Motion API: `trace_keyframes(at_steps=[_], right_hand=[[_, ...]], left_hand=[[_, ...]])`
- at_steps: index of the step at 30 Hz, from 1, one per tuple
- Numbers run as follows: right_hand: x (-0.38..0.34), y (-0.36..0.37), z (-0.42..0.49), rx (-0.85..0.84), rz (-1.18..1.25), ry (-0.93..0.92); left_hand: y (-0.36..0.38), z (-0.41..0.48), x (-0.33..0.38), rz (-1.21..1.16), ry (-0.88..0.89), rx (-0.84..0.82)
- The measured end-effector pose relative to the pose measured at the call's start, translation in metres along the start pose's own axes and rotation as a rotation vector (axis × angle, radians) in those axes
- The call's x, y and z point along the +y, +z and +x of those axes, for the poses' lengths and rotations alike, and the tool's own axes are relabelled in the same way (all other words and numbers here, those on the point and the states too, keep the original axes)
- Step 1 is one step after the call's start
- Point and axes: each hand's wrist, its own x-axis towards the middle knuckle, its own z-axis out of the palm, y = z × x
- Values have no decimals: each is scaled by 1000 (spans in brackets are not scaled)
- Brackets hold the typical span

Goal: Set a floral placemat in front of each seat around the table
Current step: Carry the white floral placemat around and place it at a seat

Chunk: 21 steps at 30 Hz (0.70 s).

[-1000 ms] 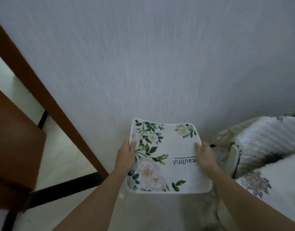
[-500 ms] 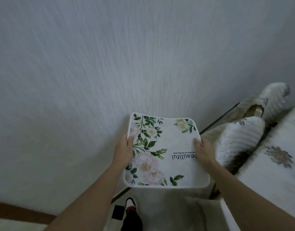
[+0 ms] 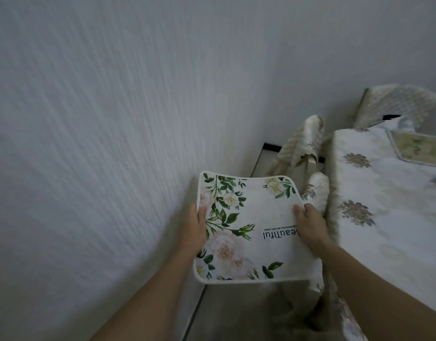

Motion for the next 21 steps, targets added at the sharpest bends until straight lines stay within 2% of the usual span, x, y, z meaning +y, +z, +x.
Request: trace_keyframes(at_steps=[8,15,21], right_hand=[[-2,-12,43,181,-18,89],[-2,-17,110,236,8,96],[-2,-22,214,247,52,105]], left_hand=[[31,79,37,156,169,-125],[73,155,68,196,222,-174],[130,247,102,215,232,-203]])
